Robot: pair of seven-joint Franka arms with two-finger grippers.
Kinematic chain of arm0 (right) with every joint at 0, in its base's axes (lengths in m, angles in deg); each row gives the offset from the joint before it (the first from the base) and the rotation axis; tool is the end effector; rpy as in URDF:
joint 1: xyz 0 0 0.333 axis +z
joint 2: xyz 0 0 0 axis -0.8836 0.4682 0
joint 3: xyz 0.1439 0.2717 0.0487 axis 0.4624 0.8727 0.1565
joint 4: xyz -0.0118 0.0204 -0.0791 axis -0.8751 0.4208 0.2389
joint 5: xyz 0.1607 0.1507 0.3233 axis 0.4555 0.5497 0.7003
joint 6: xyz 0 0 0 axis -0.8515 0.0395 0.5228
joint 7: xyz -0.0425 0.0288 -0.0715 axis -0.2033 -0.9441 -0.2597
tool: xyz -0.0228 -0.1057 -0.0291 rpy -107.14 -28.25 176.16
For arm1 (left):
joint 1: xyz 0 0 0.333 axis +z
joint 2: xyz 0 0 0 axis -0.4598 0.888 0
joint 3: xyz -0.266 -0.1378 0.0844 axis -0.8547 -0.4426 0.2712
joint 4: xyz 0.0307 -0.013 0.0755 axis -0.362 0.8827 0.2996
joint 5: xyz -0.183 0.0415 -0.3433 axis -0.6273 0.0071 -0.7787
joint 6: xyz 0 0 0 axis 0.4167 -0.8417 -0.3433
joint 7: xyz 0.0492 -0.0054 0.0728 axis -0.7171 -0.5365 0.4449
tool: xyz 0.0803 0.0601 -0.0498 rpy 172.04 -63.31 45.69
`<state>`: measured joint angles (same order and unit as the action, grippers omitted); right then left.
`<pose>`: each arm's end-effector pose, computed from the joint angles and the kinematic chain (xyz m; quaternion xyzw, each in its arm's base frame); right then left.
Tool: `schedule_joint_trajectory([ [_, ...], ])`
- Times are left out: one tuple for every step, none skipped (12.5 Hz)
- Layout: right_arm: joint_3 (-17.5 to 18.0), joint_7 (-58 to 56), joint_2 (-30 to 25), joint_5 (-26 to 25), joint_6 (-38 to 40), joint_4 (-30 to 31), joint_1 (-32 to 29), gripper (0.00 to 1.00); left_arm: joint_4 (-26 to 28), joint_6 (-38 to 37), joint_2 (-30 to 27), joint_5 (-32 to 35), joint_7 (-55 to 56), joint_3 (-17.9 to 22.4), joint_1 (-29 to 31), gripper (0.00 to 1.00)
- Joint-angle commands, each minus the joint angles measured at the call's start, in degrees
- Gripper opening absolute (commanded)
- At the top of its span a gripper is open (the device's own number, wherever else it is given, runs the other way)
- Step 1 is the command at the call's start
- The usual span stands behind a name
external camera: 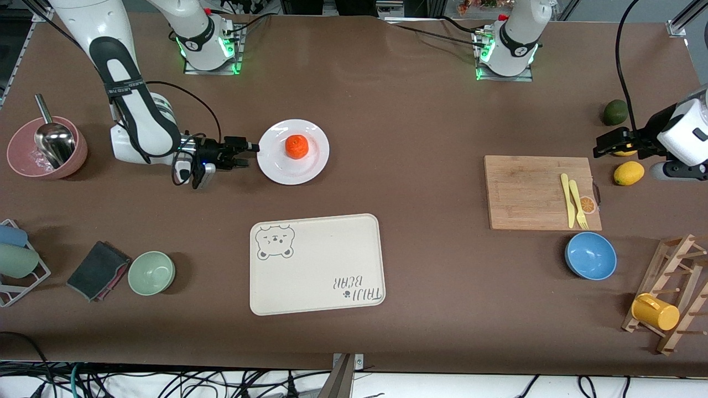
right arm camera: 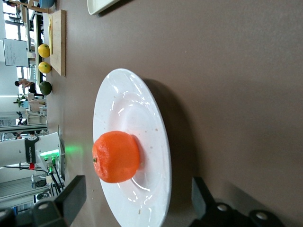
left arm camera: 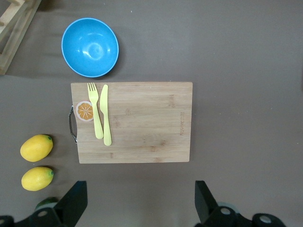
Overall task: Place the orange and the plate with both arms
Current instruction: 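Grip the white plate rim with the right gripper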
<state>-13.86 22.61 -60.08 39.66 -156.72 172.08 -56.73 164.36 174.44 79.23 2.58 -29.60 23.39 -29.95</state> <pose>0.4454 0.0937 0.1491 -0.8822 -0.1138 0.0480 0.4543 0.5707 0.0208 0.5409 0.9975 -0.0021 -0.0683 0.0175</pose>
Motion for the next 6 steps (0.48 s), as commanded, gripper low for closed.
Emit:
schedule_joint_trajectory([
  [0.3, -2.22, 0.0, 1.63, -1.01, 1.63, -0.43, 0.85, -1.46, -0.95, 0.57, 1.36, -1.41, 0.11, -0.42, 1.0],
  [0.3, -2.22, 0.09, 1.63, -1.36, 1.72, -0.43, 0.81, -1.38, -0.95, 0.57, 1.36, -1.4, 0.11, -0.42, 1.0],
  [0.3, -2.31, 0.09, 1.63, -1.45, 2.07, -0.43, 0.75, -1.38, -0.95, 0.57, 1.36, -1.4, 0.11, -0.33, 1.0],
  [0.3, -3.0, 0.0, 1.63, -1.45, 2.51, -0.43, 0.65, -1.38, -0.95, 0.57, 1.36, -1.4, 0.11, -0.33, 1.0],
  [0.3, -4.4, 0.09, 1.63, -1.45, 2.86, -0.43, 0.58, -1.38, -0.95, 0.57, 1.36, -1.32, 0.11, -0.33, 1.0],
  [0.3, -4.5, 0.09, 1.63, -1.45, 2.95, -0.43, 0.53, -1.38, -0.95, 0.57, 1.36, -1.32, 0.11, -0.42, 1.0],
])
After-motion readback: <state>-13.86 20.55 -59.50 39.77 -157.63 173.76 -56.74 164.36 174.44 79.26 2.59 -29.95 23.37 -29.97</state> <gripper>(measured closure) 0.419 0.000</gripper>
